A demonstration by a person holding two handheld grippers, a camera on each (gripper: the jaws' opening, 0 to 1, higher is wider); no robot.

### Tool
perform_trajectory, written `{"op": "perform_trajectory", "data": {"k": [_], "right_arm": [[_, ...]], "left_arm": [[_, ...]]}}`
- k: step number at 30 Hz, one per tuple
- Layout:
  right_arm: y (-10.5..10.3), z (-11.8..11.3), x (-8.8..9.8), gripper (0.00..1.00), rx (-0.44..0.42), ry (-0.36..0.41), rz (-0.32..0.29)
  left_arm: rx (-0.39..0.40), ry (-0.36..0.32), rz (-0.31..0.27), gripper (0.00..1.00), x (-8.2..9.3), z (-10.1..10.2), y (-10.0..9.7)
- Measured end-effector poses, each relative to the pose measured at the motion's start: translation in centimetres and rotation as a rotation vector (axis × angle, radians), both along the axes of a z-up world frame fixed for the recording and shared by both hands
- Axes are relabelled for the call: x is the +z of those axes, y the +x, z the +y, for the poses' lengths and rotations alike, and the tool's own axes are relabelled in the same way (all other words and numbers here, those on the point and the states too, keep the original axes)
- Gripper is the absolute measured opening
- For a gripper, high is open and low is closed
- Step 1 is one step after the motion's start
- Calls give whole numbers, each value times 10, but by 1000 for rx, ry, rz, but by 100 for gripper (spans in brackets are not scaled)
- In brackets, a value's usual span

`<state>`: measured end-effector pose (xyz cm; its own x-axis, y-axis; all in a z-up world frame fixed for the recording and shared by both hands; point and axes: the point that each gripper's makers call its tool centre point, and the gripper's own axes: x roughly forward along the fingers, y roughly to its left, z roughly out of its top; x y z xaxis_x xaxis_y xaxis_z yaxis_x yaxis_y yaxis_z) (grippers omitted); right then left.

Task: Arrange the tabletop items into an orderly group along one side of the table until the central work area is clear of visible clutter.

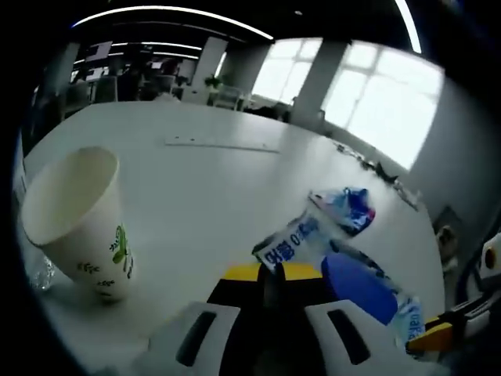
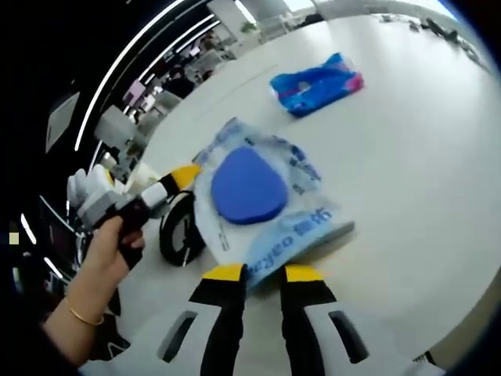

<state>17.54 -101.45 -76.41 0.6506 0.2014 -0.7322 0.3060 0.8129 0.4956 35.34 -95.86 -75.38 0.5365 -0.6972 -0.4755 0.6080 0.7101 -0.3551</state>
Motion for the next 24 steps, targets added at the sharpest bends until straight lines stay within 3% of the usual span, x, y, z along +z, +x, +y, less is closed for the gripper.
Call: {"op": "perform_trajectory", "data": {"k": [13, 24], "right_arm": [[-1, 4, 3, 4, 8, 5, -12], [-6, -4, 8, 0, 8, -46, -30]], "left_arm": [[-2, -2, 16, 0, 5, 4, -5], [4, -56, 18, 0, 20, 9, -16]]}}
